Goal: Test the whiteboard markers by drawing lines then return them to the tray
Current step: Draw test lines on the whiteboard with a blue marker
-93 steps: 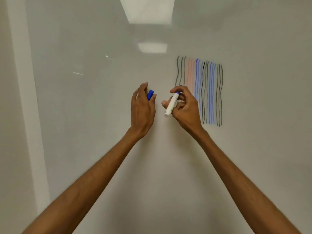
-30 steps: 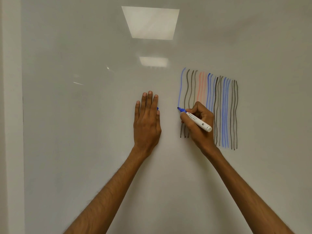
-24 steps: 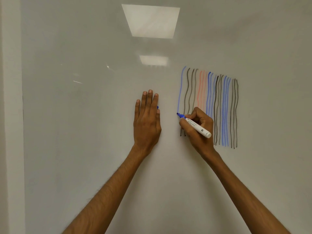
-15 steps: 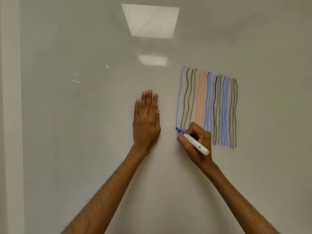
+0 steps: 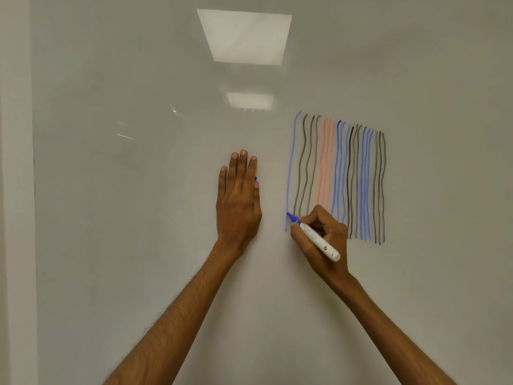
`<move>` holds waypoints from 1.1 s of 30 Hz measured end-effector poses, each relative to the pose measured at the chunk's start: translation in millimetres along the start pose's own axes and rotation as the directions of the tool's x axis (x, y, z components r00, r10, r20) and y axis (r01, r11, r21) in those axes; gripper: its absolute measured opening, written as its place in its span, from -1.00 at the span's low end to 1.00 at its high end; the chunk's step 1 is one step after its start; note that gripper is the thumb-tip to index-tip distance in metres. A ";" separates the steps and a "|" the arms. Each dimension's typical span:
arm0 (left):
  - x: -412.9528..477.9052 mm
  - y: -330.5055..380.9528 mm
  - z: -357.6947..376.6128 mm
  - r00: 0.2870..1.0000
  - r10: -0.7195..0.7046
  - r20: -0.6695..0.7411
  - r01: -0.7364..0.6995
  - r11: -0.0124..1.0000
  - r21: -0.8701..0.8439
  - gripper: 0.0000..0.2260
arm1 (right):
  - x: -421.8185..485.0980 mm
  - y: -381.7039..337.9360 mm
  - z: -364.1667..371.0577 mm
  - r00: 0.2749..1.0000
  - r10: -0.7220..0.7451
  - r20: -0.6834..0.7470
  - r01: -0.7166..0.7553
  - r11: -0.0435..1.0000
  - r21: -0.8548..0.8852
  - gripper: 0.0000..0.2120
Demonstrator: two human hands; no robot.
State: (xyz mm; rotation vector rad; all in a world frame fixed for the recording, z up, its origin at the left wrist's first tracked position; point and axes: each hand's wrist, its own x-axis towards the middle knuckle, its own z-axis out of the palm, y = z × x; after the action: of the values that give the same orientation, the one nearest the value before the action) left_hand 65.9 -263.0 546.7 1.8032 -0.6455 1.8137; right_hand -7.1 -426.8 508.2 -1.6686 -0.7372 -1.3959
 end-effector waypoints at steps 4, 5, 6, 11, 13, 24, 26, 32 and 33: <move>-0.2 0.6 -0.7 1.000 -0.007 0.001 0.007 1.000 -0.008 -0.56 | 38.7 -15.7 -3.1 0.998 0.003 -0.067 0.000 0.999 0.044 -0.85; -0.2 0.8 -1.0 1.000 -0.008 0.000 0.008 1.000 -0.011 -0.56 | 49.7 -20.3 -2.9 0.997 -0.013 -0.076 0.016 0.999 0.036 -0.86; -0.4 1.2 -1.3 1.000 -0.008 -0.002 0.008 1.000 -0.013 -0.56 | 60.7 -24.9 -2.1 0.995 -0.030 -0.090 0.033 0.999 0.029 -0.87; -0.5 1.1 -0.7 1.000 -0.005 -0.011 0.005 1.000 -0.005 -0.57 | 111.7 -37.9 2.2 0.981 0.007 -0.192 0.018 0.992 0.127 -0.86; -0.5 0.4 0.1 1.000 -0.007 -0.012 0.007 1.000 -0.003 -0.57 | 125.3 -38.1 3.0 0.978 -0.001 -0.208 0.027 0.992 0.124 -0.85; -2.1 -1.2 1.4 1.000 -0.001 -0.013 0.001 1.000 0.009 -0.57 | 143.5 -27.4 5.8 0.981 0.024 -0.193 0.001 0.992 0.127 -0.85; -2.1 -0.6 1.1 1.000 -0.002 -0.019 0.002 1.000 0.010 -0.57 | 142.8 -26.7 5.8 0.984 0.006 -0.181 0.017 0.992 0.126 -0.88; -1.9 0.1 0.4 1.000 -0.003 -0.016 0.003 1.000 0.001 -0.57 | 133.3 -25.4 8.8 0.992 -0.009 -0.124 0.024 0.993 0.119 -0.93; -2.1 0.0 0.4 1.000 -0.004 -0.015 0.004 1.000 0.002 -0.57 | 130.3 -24.7 8.8 0.993 -0.008 -0.118 0.022 0.993 0.115 -0.92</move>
State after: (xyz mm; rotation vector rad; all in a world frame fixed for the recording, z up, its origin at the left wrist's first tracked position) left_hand 66.2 -263.3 544.7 1.7889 -0.6350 1.8241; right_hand 4.4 -415.6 640.2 -1.4813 -0.7506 -1.4208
